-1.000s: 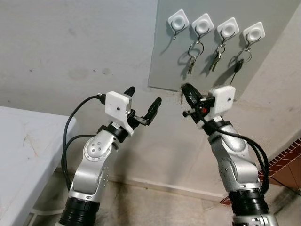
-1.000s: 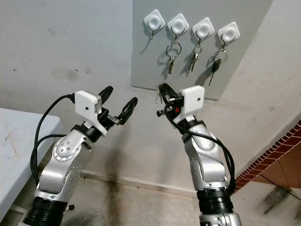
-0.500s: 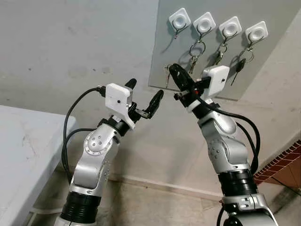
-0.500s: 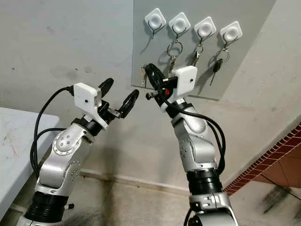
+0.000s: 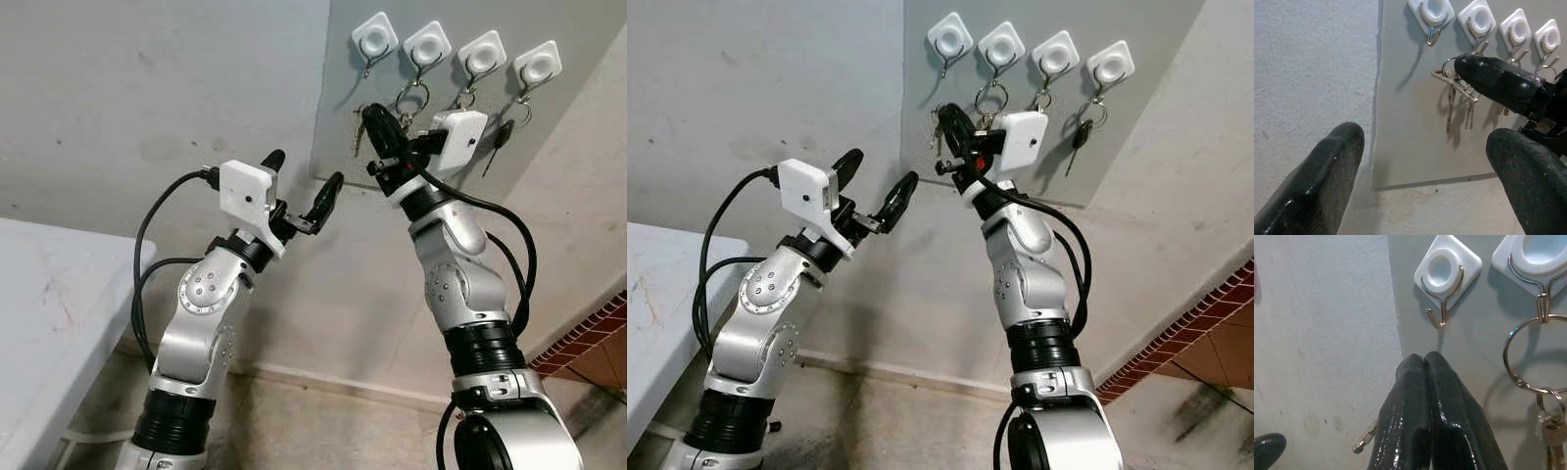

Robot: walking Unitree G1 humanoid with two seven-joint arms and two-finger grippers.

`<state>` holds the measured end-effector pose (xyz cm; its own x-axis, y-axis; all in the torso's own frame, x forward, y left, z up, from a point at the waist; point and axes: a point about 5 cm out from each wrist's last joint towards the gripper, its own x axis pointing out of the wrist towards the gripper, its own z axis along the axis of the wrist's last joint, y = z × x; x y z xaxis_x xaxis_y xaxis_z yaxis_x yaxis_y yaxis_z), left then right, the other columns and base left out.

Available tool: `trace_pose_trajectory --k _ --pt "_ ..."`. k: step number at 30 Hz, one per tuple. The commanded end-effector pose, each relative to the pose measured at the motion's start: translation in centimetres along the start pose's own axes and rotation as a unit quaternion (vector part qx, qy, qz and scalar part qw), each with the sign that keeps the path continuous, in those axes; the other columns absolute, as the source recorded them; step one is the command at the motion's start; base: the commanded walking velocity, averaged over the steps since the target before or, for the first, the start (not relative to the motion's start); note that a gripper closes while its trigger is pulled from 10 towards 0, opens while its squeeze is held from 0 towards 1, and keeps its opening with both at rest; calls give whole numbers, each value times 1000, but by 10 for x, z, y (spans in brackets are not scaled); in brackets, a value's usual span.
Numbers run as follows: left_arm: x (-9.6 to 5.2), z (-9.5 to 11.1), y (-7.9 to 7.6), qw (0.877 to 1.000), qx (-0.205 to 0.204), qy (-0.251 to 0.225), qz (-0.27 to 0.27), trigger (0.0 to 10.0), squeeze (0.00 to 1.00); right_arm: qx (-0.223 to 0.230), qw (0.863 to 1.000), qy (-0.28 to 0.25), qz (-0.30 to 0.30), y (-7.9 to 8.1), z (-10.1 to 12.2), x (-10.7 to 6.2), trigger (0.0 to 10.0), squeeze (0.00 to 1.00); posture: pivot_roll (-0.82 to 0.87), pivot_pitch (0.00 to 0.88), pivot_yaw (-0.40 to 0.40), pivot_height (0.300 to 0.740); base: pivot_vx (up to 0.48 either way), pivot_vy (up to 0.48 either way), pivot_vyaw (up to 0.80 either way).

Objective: Hang keys on a hook

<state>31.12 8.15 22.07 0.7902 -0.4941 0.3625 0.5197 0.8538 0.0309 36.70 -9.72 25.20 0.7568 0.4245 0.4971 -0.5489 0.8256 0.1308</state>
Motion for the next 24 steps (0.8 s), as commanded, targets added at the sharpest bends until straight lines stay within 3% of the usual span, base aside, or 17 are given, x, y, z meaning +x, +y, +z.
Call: trace_pose_trajectory --k 1,11,24 --pt "2 2 -3 1000 -6 -1 -7 10000 0 2 1000 -24 -3 -2 9 7 10000 0 9 66 -72 740 0 0 0" --pt "1 2 -5 1000 -15 0 -4 10000 0 7 999 -47 6 2 17 23 10000 0 12 78 -77 740 0 0 0" --pt "-1 1 -7 1000 -18 4 -2 10000 0 7 998 -63 0 3 23 30 10000 0 13 88 -77 740 0 0 0"
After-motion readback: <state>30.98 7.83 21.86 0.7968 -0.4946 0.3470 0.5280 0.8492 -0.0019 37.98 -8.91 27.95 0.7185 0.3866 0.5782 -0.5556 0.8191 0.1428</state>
